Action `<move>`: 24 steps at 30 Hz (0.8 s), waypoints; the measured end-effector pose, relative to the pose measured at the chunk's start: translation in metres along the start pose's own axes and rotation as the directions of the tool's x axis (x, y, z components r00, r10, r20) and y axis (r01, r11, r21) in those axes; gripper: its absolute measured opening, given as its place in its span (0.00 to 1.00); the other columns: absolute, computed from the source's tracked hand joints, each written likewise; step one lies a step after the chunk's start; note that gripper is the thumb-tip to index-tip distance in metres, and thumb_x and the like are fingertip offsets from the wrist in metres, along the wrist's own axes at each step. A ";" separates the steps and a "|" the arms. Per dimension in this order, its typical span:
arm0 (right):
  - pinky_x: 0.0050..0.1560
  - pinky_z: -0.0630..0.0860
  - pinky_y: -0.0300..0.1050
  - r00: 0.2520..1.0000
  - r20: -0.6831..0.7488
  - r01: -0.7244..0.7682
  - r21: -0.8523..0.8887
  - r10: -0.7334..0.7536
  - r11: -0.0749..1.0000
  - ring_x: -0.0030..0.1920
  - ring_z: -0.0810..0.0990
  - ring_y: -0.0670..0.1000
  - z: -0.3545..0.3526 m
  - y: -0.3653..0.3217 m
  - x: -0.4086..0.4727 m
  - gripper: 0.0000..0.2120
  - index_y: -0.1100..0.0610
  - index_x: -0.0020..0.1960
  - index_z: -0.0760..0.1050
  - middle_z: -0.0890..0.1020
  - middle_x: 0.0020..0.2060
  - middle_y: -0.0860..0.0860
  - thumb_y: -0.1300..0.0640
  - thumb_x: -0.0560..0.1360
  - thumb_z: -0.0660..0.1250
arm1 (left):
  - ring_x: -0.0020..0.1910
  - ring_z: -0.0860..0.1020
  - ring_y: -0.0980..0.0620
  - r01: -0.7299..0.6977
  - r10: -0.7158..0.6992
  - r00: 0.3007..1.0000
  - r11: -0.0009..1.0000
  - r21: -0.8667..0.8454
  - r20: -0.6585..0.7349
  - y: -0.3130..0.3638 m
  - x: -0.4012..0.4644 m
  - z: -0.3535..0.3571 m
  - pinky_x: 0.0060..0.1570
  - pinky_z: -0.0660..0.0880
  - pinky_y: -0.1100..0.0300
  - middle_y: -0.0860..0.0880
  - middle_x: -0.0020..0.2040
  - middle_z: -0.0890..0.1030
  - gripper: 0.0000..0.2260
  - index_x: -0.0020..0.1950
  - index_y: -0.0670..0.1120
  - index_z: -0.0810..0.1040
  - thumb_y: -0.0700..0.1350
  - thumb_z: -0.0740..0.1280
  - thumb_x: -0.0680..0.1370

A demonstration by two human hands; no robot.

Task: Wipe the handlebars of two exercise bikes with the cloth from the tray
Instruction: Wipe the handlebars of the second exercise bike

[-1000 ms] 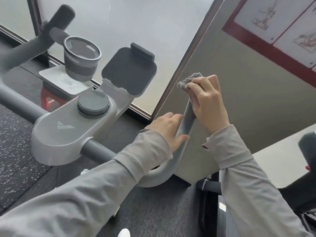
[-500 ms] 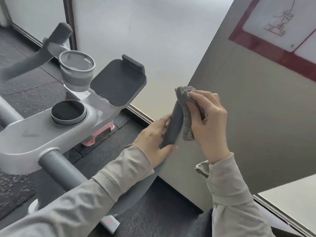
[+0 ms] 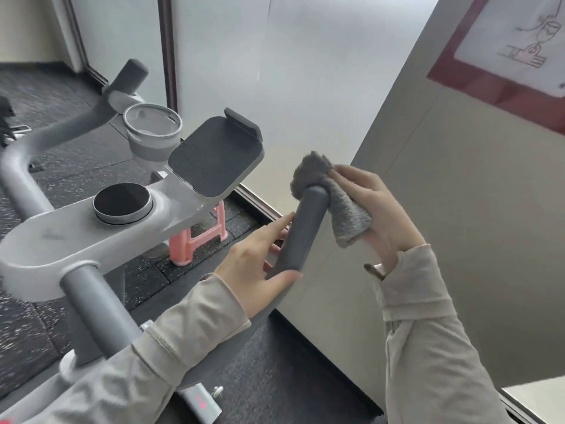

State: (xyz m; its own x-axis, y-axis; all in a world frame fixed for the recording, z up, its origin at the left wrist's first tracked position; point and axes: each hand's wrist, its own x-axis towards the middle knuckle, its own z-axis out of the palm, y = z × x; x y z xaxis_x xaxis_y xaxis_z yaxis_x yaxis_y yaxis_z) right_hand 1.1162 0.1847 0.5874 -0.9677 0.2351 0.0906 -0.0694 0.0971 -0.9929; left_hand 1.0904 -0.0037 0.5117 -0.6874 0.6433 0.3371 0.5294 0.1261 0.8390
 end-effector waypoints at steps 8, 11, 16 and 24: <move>0.44 0.75 0.45 0.937 -0.340 0.175 0.247 -0.084 0.953 0.44 0.78 0.53 0.026 0.042 -0.031 0.08 0.59 0.51 0.78 0.81 0.42 0.53 0.61 0.79 0.61 | 0.49 0.76 0.63 0.008 -0.008 1.000 1.000 -0.026 -0.023 0.000 0.001 0.001 0.44 0.77 0.68 0.64 0.53 0.75 0.36 0.65 0.64 0.61 0.39 0.75 0.67; 0.41 0.77 0.38 0.898 -0.410 0.234 0.143 -0.158 0.962 0.40 0.80 0.46 0.022 0.040 -0.036 0.08 0.56 0.48 0.80 0.84 0.38 0.47 0.62 0.78 0.63 | 0.48 0.76 0.65 0.004 -0.005 1.000 1.000 -0.024 -0.015 -0.002 0.001 0.001 0.44 0.77 0.70 0.65 0.53 0.75 0.36 0.66 0.64 0.62 0.39 0.75 0.67; 0.49 0.75 0.44 0.929 -0.323 0.207 0.045 -0.182 0.977 0.45 0.80 0.50 0.016 0.015 -0.005 0.07 0.60 0.51 0.79 0.83 0.43 0.53 0.63 0.78 0.62 | 0.49 0.76 0.64 0.001 -0.001 1.000 1.000 -0.021 -0.019 -0.002 0.001 0.001 0.43 0.76 0.72 0.66 0.53 0.74 0.36 0.66 0.64 0.61 0.40 0.75 0.67; 0.43 0.77 0.40 0.978 -0.206 0.087 0.355 -0.013 0.931 0.42 0.80 0.49 0.022 0.028 -0.009 0.09 0.58 0.49 0.78 0.83 0.41 0.51 0.59 0.80 0.59 | 0.48 0.77 0.63 0.010 -0.011 0.999 0.999 -0.033 -0.034 -0.005 0.000 0.001 0.44 0.77 0.70 0.64 0.52 0.76 0.37 0.64 0.66 0.62 0.39 0.76 0.67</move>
State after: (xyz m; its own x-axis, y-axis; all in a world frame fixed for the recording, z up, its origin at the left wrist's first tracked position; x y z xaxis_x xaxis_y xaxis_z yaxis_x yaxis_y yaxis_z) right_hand 1.1175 0.1643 0.5568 -0.8961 0.4280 0.1173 -0.2348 -0.2330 -0.9437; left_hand 1.0888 -0.0034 0.5073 -0.7096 0.6159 0.3422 0.5061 0.1077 0.8557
